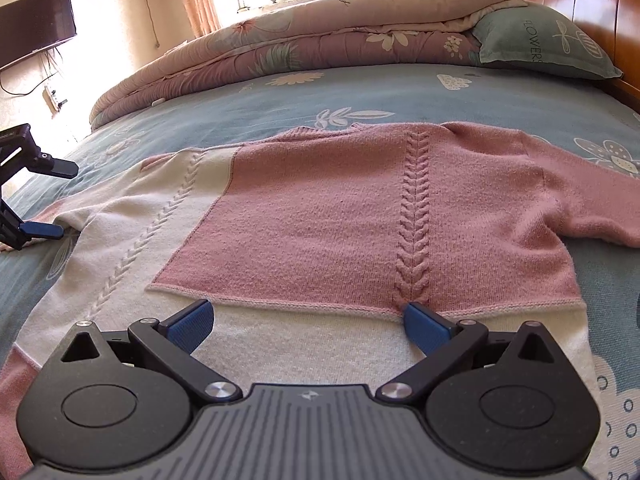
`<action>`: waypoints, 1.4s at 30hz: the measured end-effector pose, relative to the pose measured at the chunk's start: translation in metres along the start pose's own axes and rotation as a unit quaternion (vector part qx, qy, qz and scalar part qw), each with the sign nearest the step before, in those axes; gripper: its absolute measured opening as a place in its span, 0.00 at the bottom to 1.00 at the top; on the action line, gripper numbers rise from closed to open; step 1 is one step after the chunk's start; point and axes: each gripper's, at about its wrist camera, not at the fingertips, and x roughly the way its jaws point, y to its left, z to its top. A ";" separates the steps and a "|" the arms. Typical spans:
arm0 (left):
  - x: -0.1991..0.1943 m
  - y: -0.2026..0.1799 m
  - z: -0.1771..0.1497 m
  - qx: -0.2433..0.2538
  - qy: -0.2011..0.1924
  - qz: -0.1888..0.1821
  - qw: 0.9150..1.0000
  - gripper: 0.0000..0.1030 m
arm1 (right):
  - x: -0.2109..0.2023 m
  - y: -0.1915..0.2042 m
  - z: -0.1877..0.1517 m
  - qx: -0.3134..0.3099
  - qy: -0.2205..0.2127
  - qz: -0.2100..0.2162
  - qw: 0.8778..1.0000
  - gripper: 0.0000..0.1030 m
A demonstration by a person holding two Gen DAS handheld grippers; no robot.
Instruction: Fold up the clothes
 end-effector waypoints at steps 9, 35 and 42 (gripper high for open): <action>0.040 -0.028 -0.019 0.061 0.044 0.017 0.997 0.97 | 0.001 0.006 -0.001 -0.014 0.005 -0.012 1.000 1.00; 0.040 -0.046 -0.046 0.144 0.054 0.118 0.981 0.97 | -0.004 -0.004 0.003 0.027 0.014 0.002 1.000 1.00; 0.019 -0.052 -0.032 0.097 0.016 0.061 0.993 0.96 | -0.008 -0.009 0.004 0.048 0.016 0.009 0.999 1.00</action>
